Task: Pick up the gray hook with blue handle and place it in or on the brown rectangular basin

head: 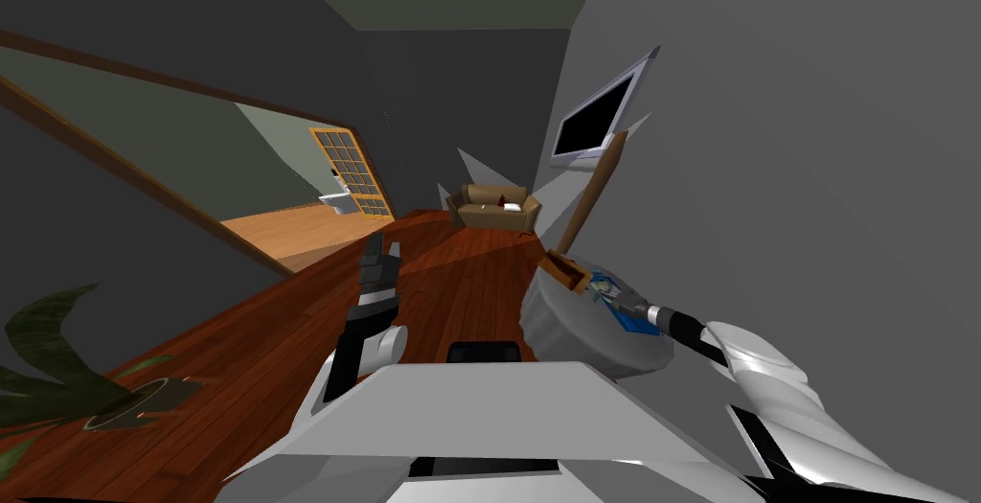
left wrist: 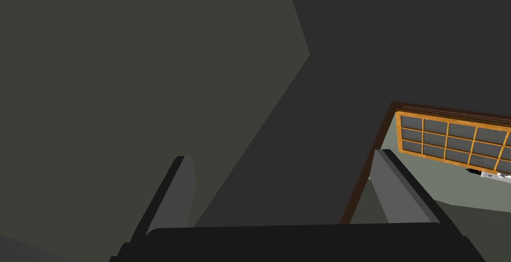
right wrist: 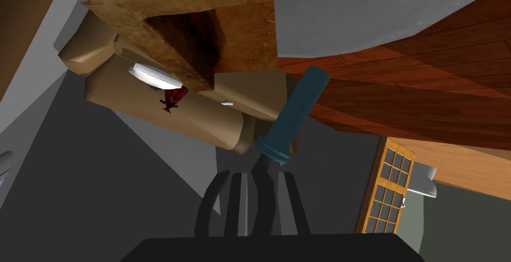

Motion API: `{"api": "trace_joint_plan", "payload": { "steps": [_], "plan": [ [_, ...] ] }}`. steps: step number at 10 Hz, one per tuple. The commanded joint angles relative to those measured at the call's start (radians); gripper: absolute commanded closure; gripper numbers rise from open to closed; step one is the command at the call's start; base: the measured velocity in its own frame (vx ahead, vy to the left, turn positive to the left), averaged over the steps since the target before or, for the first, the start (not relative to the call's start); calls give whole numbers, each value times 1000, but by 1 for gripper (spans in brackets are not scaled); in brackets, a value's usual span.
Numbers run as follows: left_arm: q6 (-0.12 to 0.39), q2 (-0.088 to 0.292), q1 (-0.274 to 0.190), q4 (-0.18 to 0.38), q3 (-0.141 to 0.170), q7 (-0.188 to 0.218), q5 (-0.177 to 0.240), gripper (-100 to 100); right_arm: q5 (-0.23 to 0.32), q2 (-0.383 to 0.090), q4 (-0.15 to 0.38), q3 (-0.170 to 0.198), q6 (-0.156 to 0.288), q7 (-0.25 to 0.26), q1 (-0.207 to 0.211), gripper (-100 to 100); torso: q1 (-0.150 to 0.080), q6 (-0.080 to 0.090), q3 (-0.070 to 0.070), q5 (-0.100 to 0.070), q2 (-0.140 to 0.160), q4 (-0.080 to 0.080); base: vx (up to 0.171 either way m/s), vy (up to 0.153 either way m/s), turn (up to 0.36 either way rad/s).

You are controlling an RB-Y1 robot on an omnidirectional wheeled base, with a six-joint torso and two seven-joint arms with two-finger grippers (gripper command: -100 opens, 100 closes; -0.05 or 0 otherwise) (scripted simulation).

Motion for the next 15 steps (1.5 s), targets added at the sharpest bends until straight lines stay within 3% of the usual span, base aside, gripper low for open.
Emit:
{"api": "trace_joint_plan", "payload": {
  "steps": [1, 9, 10, 11, 15],
  "plan": [
    [0, 0, 0, 0, 0, 0, 0, 0, 8, -33, 28, 21, -2, 2, -23, 100, 0, 0, 0, 0, 0, 0, 90, 19, 94],
    [0, 0, 0, 0, 0, 0, 0, 0, 55, -178, 111, 156, 41, -22, -32, 100, -5, -2, -7, 0, -11, -3, 182, -28, 148],
    [0, 0, 0, 0, 0, 0, 0, 0, 51, -163, 104, 144, 37, -17, -31, 100, -6, -2, -7, 0, -11, -3, 81, -37, 50],
    [0, 0, 0, 0, 0, 0, 0, 0, 51, -165, 104, 145, 40, -18, -32, -100, -3, -1, -4, 0, -6, -2, 17, -8, 2],
    [0, 0, 0, 0, 0, 0, 0, 0, 51, -165, 104, 145, 40, -18, -32, -100, 0, 0, 1, 0, 3, 0, 2, -1, 1]
  ]
}}
